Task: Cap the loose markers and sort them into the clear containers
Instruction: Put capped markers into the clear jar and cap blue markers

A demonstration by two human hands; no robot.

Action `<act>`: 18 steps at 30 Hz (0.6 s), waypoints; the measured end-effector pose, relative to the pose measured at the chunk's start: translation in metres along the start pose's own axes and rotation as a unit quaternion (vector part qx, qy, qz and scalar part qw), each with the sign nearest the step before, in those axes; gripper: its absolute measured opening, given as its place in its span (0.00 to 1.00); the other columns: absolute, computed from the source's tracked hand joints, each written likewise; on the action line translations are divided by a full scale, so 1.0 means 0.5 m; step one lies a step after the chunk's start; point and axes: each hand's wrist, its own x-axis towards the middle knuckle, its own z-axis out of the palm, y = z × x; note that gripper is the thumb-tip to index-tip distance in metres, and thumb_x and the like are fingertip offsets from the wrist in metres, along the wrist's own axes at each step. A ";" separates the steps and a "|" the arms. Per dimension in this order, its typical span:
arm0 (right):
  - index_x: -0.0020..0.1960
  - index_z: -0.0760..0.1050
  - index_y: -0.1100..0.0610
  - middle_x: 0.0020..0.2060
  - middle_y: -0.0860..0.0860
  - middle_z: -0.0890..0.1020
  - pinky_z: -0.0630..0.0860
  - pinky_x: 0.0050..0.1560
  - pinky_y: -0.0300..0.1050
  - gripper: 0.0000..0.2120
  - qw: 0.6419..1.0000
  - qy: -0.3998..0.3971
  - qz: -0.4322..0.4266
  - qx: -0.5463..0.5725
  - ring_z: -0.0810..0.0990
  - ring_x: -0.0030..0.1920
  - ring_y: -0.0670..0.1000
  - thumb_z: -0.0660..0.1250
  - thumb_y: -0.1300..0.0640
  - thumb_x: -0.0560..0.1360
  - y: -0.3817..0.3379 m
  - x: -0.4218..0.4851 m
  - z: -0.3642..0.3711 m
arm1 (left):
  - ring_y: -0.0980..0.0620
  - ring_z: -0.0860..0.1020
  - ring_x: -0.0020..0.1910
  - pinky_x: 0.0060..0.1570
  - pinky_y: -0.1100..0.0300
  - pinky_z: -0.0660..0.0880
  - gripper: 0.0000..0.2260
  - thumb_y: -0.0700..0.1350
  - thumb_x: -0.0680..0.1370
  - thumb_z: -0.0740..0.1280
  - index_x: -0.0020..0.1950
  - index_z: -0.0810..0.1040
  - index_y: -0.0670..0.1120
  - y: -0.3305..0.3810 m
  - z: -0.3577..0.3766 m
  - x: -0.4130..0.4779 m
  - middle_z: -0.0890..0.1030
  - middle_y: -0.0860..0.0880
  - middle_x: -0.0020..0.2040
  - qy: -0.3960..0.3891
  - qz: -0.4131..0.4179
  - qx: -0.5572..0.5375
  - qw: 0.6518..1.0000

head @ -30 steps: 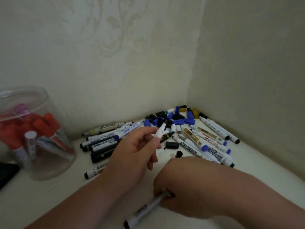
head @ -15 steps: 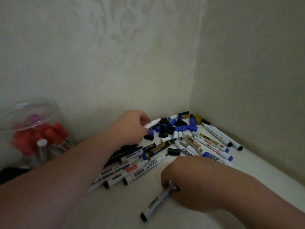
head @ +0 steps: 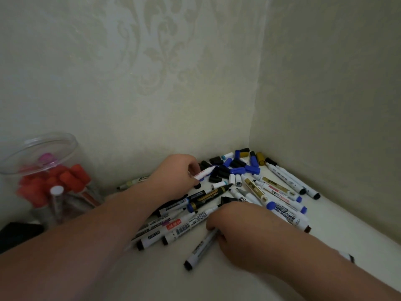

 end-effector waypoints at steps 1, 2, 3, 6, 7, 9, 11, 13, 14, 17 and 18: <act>0.58 0.76 0.48 0.51 0.49 0.77 0.80 0.52 0.52 0.12 1.000 -0.002 0.003 0.004 0.78 0.50 0.52 0.61 0.58 0.77 -0.001 0.002 0.002 | 0.59 0.75 0.41 0.40 0.65 0.70 0.06 0.46 0.76 0.74 0.51 0.81 0.51 -0.003 0.000 -0.007 0.75 0.60 0.40 -0.001 0.003 0.002 1.000; 0.58 0.75 0.48 0.51 0.49 0.77 0.80 0.52 0.52 0.11 1.000 -0.004 0.004 0.006 0.78 0.50 0.52 0.61 0.58 0.77 -0.002 0.003 0.003 | 0.60 0.74 0.40 0.39 0.66 0.70 0.06 0.47 0.76 0.74 0.51 0.81 0.51 -0.005 0.001 -0.015 0.75 0.60 0.40 0.001 0.007 0.004 1.000; 0.57 0.75 0.48 0.51 0.49 0.76 0.80 0.52 0.52 0.11 1.000 -0.003 0.004 0.008 0.78 0.50 0.52 0.62 0.57 0.78 -0.002 0.004 0.003 | 0.61 0.75 0.40 0.38 0.67 0.70 0.05 0.47 0.76 0.73 0.51 0.81 0.52 -0.006 0.002 -0.022 0.75 0.60 0.40 0.003 0.009 0.009 1.000; 0.57 0.74 0.47 0.50 0.48 0.76 0.79 0.52 0.52 0.09 1.000 0.010 0.005 0.016 0.77 0.50 0.51 0.61 0.55 0.78 0.000 0.003 0.005 | 0.61 0.75 0.40 0.37 0.69 0.69 0.04 0.47 0.76 0.73 0.48 0.80 0.54 -0.014 0.000 -0.047 0.75 0.61 0.40 0.017 0.015 0.020 1.000; 0.57 0.74 0.47 0.50 0.48 0.76 0.79 0.52 0.51 0.09 1.000 0.013 0.006 0.018 0.77 0.50 0.51 0.61 0.54 0.78 0.001 0.003 0.006 | 0.61 0.75 0.40 0.37 0.69 0.69 0.04 0.47 0.75 0.73 0.47 0.80 0.54 -0.020 -0.004 -0.055 0.76 0.60 0.40 0.022 0.014 0.019 0.999; 0.57 0.74 0.47 0.49 0.47 0.75 0.79 0.51 0.51 0.09 1.000 0.021 0.007 0.021 0.77 0.49 0.50 0.61 0.54 0.78 0.002 0.003 0.008 | 0.61 0.76 0.41 0.38 0.69 0.69 0.05 0.46 0.75 0.73 0.45 0.79 0.55 -0.034 -0.017 -0.072 0.77 0.59 0.41 0.040 0.008 0.013 0.999; 0.58 0.74 0.46 0.49 0.47 0.75 0.79 0.51 0.49 0.10 0.999 0.032 0.005 0.023 0.77 0.49 0.50 0.61 0.53 0.78 0.002 0.004 0.010 | 0.61 0.76 0.41 0.37 0.69 0.69 0.05 0.46 0.75 0.74 0.44 0.79 0.56 -0.048 -0.030 -0.091 0.78 0.58 0.41 0.053 0.004 0.016 0.998; 0.60 0.73 0.46 0.50 0.47 0.75 0.78 0.50 0.47 0.10 0.999 0.045 0.007 0.023 0.77 0.50 0.50 0.60 0.53 0.79 0.001 0.008 0.012 | 0.61 0.76 0.40 0.37 0.69 0.69 0.07 0.46 0.74 0.74 0.42 0.78 0.57 -0.056 -0.036 -0.111 0.78 0.59 0.41 0.044 0.007 0.031 0.999; 0.60 0.73 0.46 0.50 0.47 0.75 0.77 0.50 0.47 0.10 0.998 0.052 0.007 0.023 0.77 0.50 0.50 0.60 0.53 0.79 0.000 0.010 0.014 | 0.62 0.75 0.41 0.38 0.69 0.69 0.07 0.47 0.75 0.74 0.42 0.78 0.58 -0.056 -0.036 -0.120 0.77 0.60 0.41 0.038 0.013 0.041 0.998; 0.61 0.72 0.45 0.51 0.46 0.74 0.77 0.50 0.48 0.10 0.997 0.070 -0.002 0.025 0.76 0.51 0.50 0.60 0.52 0.80 -0.010 0.012 0.014 | 0.62 0.75 0.43 0.41 0.69 0.69 0.09 0.49 0.75 0.74 0.42 0.76 0.60 -0.056 -0.034 -0.139 0.77 0.61 0.42 0.047 0.039 0.044 0.997; 0.61 0.72 0.46 0.52 0.47 0.74 0.77 0.50 0.48 0.10 0.997 0.073 -0.010 0.024 0.76 0.51 0.51 0.60 0.51 0.81 -0.014 0.011 0.013 | 0.63 0.75 0.43 0.42 0.69 0.69 0.09 0.50 0.75 0.74 0.42 0.75 0.60 -0.053 -0.037 -0.146 0.76 0.61 0.42 0.055 0.042 0.040 0.997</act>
